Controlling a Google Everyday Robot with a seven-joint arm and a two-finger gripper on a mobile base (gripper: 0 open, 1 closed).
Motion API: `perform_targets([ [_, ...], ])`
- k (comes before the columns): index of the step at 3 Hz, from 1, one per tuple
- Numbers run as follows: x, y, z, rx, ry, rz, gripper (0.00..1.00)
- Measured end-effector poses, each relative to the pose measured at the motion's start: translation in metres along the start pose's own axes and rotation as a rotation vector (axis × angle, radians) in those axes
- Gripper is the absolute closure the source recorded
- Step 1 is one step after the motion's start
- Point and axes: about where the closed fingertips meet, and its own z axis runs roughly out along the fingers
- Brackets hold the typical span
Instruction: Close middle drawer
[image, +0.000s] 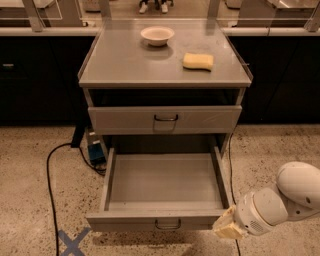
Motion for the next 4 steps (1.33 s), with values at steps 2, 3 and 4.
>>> perform_targets([
  [2, 0.032, 0.005, 0.08, 0.025, -0.005, 0.067, 1.0],
  [3, 0.037, -0.018, 0.121, 0.089, -0.045, 0.106, 1.0],
  [4, 0.038, -0.017, 0.121, 0.088, -0.044, 0.106, 1.0],
])
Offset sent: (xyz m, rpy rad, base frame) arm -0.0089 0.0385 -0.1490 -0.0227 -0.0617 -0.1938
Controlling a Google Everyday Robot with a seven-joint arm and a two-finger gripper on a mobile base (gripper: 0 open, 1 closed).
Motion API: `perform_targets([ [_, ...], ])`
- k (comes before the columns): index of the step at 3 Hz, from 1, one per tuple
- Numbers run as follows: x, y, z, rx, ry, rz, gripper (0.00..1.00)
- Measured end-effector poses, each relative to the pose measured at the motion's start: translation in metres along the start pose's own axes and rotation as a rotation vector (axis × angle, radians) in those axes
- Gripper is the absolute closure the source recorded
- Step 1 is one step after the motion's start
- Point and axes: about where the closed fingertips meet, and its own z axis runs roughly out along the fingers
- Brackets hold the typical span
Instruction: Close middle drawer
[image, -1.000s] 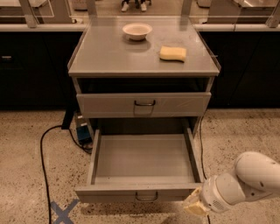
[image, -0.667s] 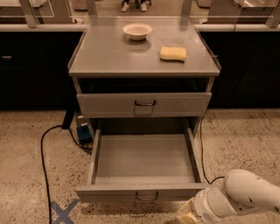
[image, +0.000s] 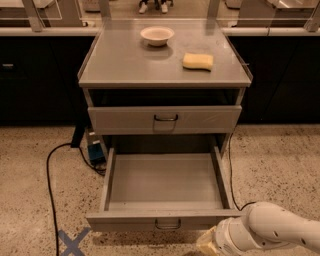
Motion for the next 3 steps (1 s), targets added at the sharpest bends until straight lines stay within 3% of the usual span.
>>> perform_targets([
  [1, -0.003, -0.014, 0.018, 0.03, -0.04, -0.019, 1.0],
  [3, -0.04, -0.073, 0.056, 0.079, -0.152, -0.047, 1.0],
])
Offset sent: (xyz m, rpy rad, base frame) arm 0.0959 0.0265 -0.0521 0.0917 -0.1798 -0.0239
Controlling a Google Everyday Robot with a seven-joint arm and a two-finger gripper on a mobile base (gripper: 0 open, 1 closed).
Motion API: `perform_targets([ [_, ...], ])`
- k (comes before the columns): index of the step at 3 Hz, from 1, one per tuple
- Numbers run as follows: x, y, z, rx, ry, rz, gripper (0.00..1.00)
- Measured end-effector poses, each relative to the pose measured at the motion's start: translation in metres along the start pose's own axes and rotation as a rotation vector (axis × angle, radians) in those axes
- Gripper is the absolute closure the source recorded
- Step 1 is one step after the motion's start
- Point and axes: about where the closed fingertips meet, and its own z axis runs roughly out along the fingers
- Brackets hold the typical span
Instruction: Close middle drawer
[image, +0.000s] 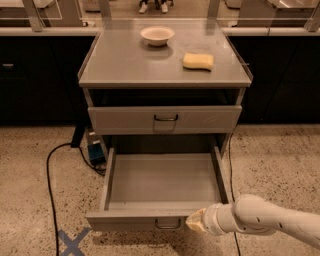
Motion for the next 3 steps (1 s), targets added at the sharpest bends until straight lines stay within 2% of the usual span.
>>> perform_targets([
  [2, -0.007, -0.01, 0.015, 0.014, -0.008, -0.009, 1.0],
  [3, -0.028, -0.032, 0.033, 0.052, -0.038, -0.024, 1.0],
])
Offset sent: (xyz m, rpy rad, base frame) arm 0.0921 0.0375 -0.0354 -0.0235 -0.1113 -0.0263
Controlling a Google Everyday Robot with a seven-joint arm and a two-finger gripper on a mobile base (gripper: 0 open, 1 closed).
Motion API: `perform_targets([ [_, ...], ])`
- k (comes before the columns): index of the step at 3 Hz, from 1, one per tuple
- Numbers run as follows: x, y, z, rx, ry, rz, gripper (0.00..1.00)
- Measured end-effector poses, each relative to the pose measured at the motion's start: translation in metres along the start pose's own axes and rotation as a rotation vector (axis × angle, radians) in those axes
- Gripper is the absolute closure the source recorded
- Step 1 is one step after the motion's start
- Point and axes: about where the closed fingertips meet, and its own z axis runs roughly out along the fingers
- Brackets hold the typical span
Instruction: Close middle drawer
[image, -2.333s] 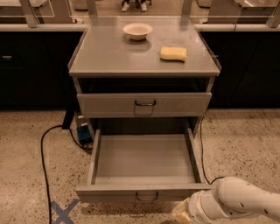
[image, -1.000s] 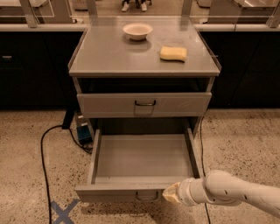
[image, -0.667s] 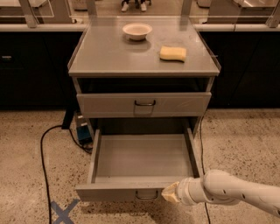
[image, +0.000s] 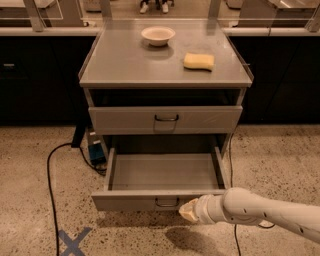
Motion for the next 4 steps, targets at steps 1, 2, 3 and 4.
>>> perform_targets([
  [1, 0.0, 0.0, 0.0, 0.0, 0.0, 0.0, 1.0],
  [2, -0.011, -0.015, 0.012, 0.026, 0.0, -0.026, 1.0],
  [3, -0.022, -0.032, 0.016, 0.05, 0.003, -0.052, 1.0],
  [4, -0.044, -0.063, 0.023, 0.097, 0.006, -0.095, 1.0],
])
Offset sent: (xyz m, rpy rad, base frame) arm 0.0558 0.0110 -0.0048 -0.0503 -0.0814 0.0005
